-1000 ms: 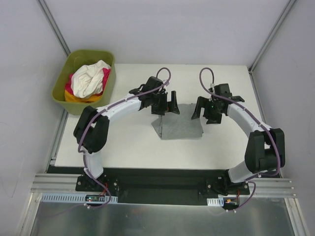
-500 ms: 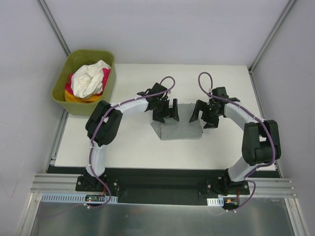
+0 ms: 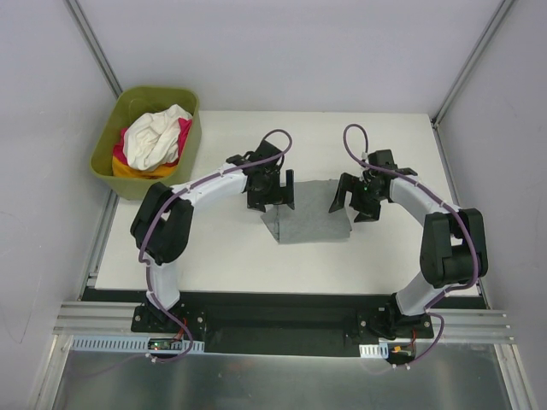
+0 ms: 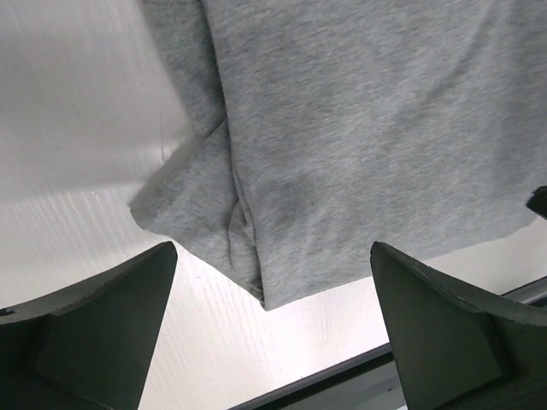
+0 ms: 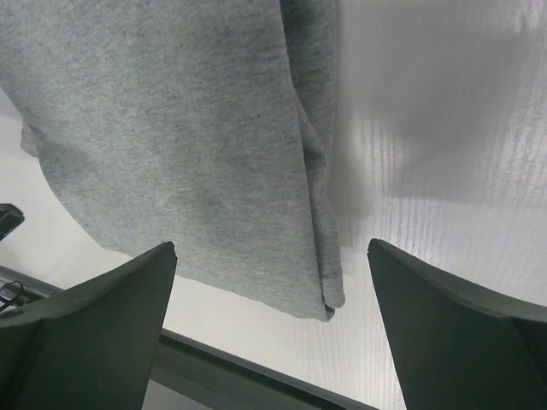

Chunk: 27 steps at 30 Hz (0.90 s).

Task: Fold and stack the t-shirts
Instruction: Smooth out wrinkles on the folded tshirt

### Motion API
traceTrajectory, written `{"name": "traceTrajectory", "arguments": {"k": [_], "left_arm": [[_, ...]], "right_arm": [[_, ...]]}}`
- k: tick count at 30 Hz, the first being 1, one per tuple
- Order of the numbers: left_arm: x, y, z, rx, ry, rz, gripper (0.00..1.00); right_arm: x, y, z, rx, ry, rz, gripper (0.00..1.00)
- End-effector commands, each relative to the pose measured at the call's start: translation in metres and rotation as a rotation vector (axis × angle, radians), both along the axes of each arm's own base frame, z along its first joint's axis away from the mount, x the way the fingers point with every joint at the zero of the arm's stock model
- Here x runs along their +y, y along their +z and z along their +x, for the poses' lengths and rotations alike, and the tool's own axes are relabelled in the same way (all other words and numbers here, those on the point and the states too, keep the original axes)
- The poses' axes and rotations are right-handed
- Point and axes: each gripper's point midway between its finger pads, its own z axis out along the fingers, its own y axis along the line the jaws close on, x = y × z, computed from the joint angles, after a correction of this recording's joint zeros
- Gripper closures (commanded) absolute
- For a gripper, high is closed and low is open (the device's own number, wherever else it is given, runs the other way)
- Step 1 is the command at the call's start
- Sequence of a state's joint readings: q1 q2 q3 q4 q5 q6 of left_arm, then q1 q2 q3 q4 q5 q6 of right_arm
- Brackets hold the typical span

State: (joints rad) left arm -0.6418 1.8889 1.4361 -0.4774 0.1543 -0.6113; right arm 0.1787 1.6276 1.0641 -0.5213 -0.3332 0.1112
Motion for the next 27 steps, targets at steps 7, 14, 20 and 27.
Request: {"name": "traceTrajectory", "arguments": {"k": [7,14,20,27], "left_arm": [[-0.018,-0.025,0.003,0.090,-0.018,0.034,0.18],[-0.010,-0.047,0.003,0.115,0.001,0.109,0.33],[-0.007,-0.056,-0.001,0.139,-0.006,0.143,0.63],[-0.012,-0.035,0.003,0.101,-0.024,0.113,1.00]], "right_arm": [[-0.004,0.016,0.011,-0.044,0.022,-0.017,0.01],[-0.007,0.017,0.010,-0.044,0.028,-0.040,0.01],[-0.008,0.016,0.009,-0.035,0.029,-0.040,0.01],[-0.009,0.019,0.008,-0.048,0.033,-0.051,0.01]]}}
